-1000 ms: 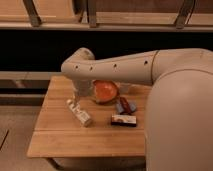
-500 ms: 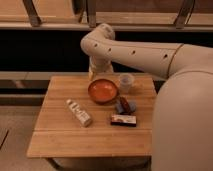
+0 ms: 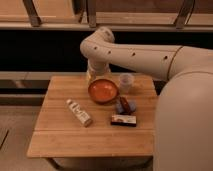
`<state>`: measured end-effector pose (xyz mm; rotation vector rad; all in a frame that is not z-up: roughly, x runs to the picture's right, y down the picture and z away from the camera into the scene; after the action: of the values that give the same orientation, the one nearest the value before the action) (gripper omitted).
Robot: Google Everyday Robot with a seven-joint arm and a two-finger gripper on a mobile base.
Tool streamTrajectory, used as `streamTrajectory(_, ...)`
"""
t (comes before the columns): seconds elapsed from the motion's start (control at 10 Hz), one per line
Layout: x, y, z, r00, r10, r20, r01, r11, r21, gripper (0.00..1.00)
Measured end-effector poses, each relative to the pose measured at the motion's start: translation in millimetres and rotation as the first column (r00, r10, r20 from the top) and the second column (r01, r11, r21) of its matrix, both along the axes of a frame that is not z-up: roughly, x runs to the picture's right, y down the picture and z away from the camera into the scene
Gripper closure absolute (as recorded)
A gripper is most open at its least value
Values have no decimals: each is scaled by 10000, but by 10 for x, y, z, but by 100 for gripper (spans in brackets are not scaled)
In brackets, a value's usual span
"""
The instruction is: Pick up the ceramic bowl
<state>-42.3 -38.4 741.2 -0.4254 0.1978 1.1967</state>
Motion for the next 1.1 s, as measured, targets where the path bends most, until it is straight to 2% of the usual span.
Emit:
streamTrajectory(0.3,-98,166,343,9965,125,823,-98,9994,-330,35)
streamTrajectory(0.4,-31,206,579,9949,147,1001,-95,9986,-518,35)
streamTrajectory(0.5,28,222,704,9943,209,1043,-144,9979,-630,35)
streamTrajectory(0.6,98,259,904,9926,374,1151,-276,9959,-856,35)
streamTrajectory(0.9,92,404,1425,9855,594,1591,-337,9866,-1596,35)
streamTrajectory(1.1,-125,489,1667,9755,480,2146,-26,9783,-2070,35)
